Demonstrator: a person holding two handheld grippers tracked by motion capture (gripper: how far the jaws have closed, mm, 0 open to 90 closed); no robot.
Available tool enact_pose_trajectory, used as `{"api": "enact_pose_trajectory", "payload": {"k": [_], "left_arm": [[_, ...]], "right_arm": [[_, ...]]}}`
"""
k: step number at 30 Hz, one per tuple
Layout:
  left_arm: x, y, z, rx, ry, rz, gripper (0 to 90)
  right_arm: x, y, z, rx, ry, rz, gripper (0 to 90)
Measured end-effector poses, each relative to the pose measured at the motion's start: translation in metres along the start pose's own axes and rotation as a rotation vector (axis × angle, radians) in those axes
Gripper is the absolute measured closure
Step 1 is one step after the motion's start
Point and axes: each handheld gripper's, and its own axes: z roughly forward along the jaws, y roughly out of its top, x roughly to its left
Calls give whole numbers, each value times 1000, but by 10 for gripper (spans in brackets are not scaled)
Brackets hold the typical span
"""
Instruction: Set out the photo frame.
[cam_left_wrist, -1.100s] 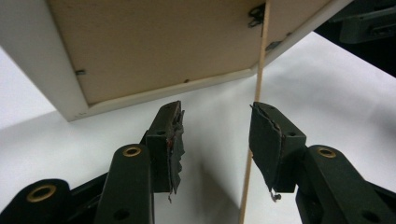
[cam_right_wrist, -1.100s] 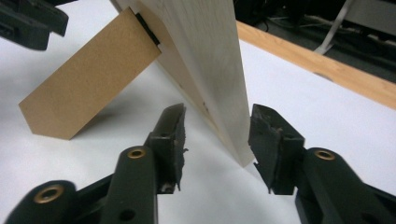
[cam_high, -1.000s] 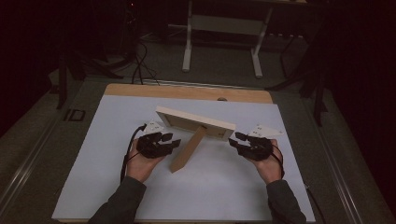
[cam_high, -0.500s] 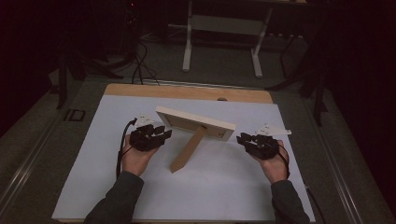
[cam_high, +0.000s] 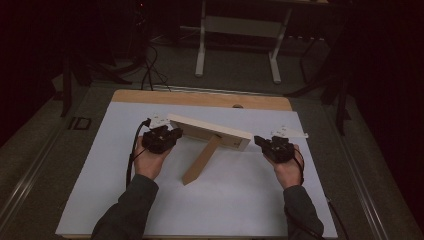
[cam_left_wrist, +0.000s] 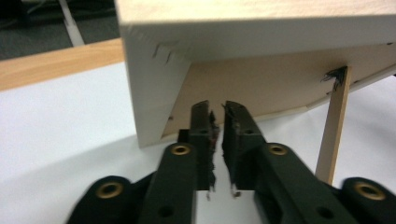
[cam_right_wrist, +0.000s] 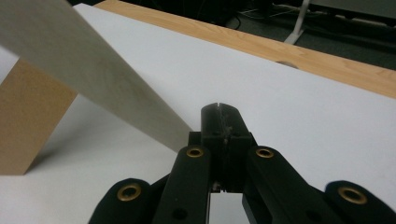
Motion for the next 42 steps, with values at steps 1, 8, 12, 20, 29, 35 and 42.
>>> {"api": "enact_pose_trajectory", "payload": {"k": [1,8,12,20,29,35,42], "left_arm": [[0,1,1,-1,2,1,880],[0,5,7,0,22,-9,900],[-1,6,10,5,29,-5,900],[-1,7,12,10,36,-6,900],[-2,7,12,14,39,1,900],[-3,9,14,20,32,1,900],[-8,12,18,22,22,11,900]], "right_arm": [[0,0,2,-2,2,6,899],[1,1,11,-4,25,23,899],[3,3,14,0,35,18,898],[4,8,18,2,46,14,899],[1,10,22,2,57,24,899],[0,8,20,13,82,23,898],[1,7,19,20,92,8,899]]}}
